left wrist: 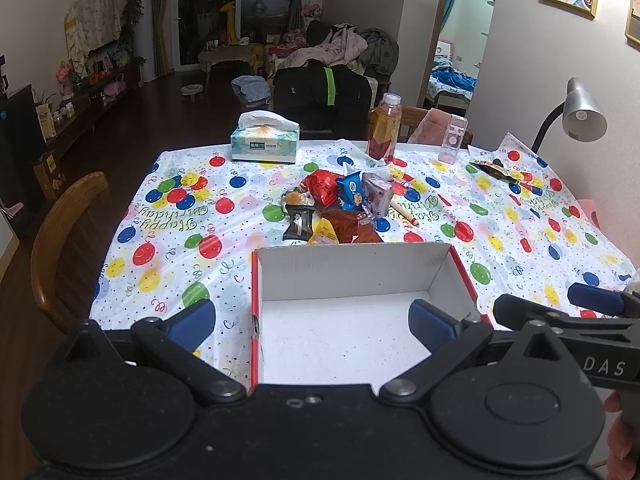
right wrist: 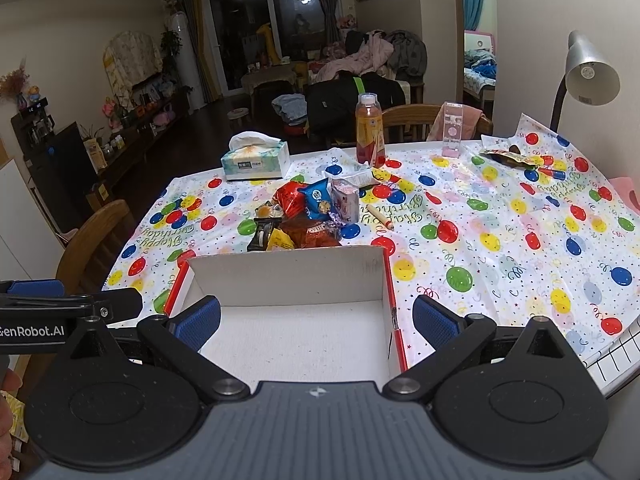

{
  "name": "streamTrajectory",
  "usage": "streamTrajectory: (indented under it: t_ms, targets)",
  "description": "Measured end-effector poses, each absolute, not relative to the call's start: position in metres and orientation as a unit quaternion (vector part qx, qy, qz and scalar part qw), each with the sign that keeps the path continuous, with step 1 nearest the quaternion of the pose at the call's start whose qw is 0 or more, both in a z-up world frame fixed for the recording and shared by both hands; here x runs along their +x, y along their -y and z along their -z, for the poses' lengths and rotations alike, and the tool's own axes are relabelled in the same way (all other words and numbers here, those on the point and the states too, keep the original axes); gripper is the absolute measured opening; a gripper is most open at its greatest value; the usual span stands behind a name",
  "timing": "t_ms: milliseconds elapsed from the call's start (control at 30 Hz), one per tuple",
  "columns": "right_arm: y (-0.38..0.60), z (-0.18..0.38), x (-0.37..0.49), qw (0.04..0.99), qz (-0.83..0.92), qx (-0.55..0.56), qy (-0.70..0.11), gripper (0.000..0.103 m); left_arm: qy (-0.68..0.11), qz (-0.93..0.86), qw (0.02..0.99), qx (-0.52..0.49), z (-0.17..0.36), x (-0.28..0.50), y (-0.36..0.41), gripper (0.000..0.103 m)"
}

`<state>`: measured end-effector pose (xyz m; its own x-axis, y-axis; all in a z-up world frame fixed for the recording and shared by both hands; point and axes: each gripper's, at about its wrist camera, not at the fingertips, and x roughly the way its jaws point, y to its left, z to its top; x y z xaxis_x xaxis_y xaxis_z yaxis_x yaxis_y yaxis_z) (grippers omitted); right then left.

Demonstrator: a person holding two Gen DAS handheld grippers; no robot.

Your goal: Organize snacks

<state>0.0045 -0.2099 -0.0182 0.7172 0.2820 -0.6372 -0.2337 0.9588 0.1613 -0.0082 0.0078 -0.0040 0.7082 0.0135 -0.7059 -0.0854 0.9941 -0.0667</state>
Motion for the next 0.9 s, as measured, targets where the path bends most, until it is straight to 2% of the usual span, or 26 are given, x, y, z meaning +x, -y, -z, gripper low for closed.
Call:
streamTrajectory:
  t_ms: [500, 900]
  targets:
    - [0.203, 0.014, 0.02, 0.923, -0.143, 0.021, -0.356, 0.103, -0.387, -0.015, 0.92, -0.063, 0.004, 0.01, -0.017, 0.103]
    - [0.218, 0.015, 0.103, 0.907, -0.158, 0.016, -0.391, 0.103, -0.407, -0.027, 0.91, -0.068, 0.019, 0.065, -0.027, 0.103]
